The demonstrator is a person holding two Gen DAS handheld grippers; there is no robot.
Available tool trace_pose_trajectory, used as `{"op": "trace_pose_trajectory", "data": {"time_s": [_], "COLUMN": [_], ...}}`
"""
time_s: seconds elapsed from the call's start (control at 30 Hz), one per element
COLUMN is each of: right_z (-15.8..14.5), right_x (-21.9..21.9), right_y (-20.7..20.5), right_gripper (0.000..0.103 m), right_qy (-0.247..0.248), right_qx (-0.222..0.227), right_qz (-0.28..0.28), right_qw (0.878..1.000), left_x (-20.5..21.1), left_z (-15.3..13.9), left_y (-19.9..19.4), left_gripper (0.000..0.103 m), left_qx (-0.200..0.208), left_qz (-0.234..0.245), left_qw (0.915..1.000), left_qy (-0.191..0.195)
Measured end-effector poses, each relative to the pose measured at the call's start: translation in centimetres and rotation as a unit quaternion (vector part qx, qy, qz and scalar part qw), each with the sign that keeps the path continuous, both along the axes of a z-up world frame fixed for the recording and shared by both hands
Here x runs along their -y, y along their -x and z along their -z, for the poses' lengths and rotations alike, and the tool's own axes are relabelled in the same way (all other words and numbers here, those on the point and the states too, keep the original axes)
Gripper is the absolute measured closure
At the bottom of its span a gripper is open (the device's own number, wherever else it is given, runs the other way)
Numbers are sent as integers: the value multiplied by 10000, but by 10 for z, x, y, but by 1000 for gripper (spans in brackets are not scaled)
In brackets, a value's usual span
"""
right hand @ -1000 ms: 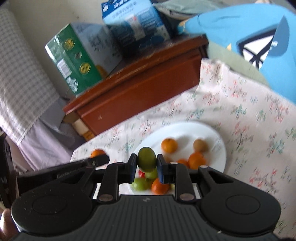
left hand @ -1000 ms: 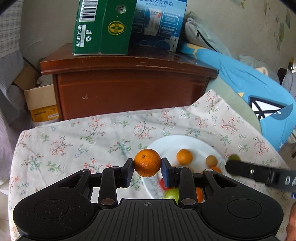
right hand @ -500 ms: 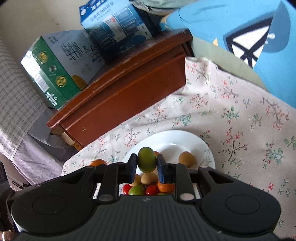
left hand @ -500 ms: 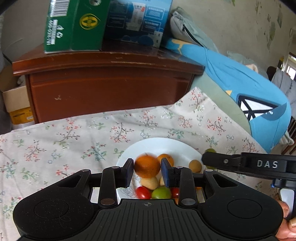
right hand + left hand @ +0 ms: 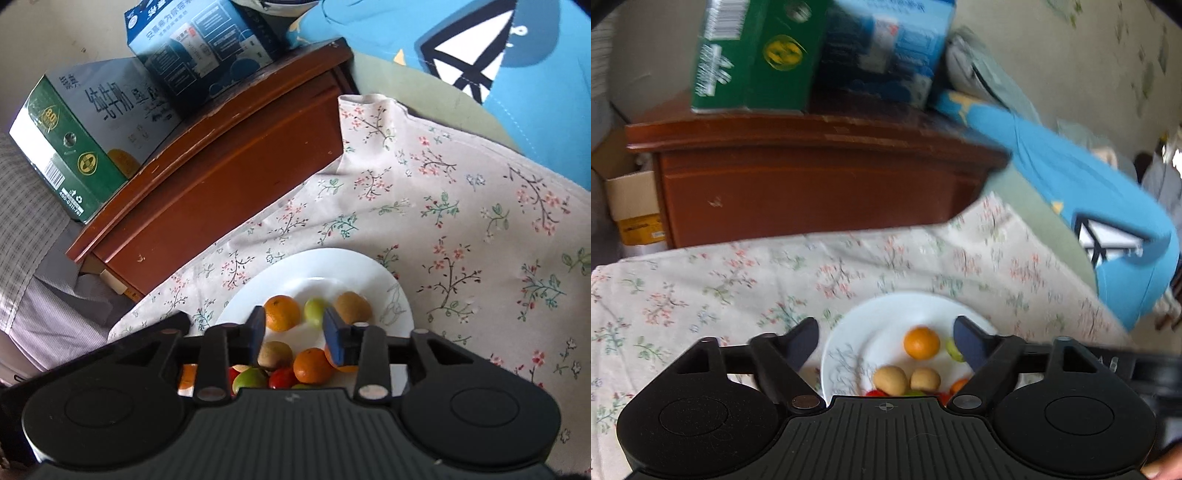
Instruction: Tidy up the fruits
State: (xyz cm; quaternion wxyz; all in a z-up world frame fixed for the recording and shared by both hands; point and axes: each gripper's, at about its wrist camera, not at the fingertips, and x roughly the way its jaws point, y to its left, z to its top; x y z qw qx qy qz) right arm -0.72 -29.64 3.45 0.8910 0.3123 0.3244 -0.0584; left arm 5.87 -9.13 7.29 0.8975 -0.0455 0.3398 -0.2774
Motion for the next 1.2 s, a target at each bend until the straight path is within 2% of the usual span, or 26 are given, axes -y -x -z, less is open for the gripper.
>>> {"op": "trace_pose_trajectory", "data": {"time_s": [0.07, 0.13, 0.17, 0.27, 0.37, 0.43, 0.57, 0.6, 0.77, 0.97, 1.07, 1.2], "right_z": [-2, -7, -9, -19, -29, -36, -43, -43, -38, -28, -25, -26], "right_x": [-1, -3, -5, -11, -16, -17, -14, -12, -11, -17, -23, -42], "right_y": [2, 7, 9, 16, 26, 36, 63, 68, 94, 110, 112, 107], "right_gripper": [65, 61, 59, 49, 40, 28, 25, 22, 20, 19, 19, 19], "right_qy": [-26, 50, 112, 392, 661, 807, 808, 759, 613, 611, 554, 667], "right_qx": [7, 37, 45, 14, -15, -73, -103, -125, -353, -619, -490, -190], "right_qz": [-13, -11, -14, -16, -17, 53, 195, 255, 520, 591, 471, -47], "right_qw": [10000, 10000, 9999, 9992, 9978, 9967, 9965, 9967, 9961, 9945, 9961, 9976], "left_x": [-5, -10, -13, -18, -22, -31, -54, -58, -72, -84, -92, -97], "left_z": [-6, -10, -11, -14, -17, -18, -13, -10, 3, 20, 22, 22], "left_y": [1, 5, 8, 16, 25, 33, 51, 55, 78, 98, 98, 89], "left_gripper": [19, 8, 6, 5, 4, 3, 3, 3, 3, 3, 3, 3], "left_qx": [-15, -19, -14, -48, -141, -156, -333, -401, -660, -910, -885, -834], "left_qz": [-10, -92, -157, -247, -319, -457, -678, -726, -902, -1005, -1265, -1471], "left_qw": [10000, 10000, 9999, 9996, 9987, 9978, 9961, 9954, 9918, 9879, 9847, 9829], "left_qy": [50, 12, -20, -119, -378, -449, -459, -484, -628, -751, -805, -731]}}
